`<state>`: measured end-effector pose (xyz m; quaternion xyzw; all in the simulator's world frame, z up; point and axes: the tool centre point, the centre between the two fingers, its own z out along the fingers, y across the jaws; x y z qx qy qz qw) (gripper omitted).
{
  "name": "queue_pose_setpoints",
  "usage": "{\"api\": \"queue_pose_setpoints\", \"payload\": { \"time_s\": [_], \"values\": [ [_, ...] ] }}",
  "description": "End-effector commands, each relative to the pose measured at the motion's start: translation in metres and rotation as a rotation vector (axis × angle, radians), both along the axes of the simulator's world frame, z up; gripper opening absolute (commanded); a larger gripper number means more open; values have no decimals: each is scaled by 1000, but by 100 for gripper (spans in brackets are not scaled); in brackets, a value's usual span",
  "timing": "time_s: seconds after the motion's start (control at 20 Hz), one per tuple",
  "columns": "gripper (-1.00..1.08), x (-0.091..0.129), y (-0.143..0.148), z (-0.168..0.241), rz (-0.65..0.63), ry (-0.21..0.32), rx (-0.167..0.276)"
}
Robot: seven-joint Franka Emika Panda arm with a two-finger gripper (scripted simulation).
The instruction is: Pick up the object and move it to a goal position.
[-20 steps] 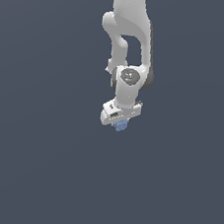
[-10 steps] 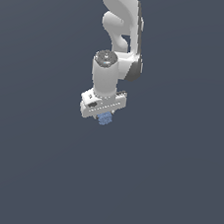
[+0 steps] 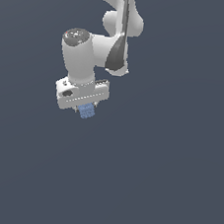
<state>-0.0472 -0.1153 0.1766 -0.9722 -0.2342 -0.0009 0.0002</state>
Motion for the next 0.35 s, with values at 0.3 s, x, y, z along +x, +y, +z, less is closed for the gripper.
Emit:
{"api": "queue_pose_setpoints", "payload": {
  "time_s": [0.3],
  "values": [
    [-100,5,-20,14,1,2,-1]
  ]
}}
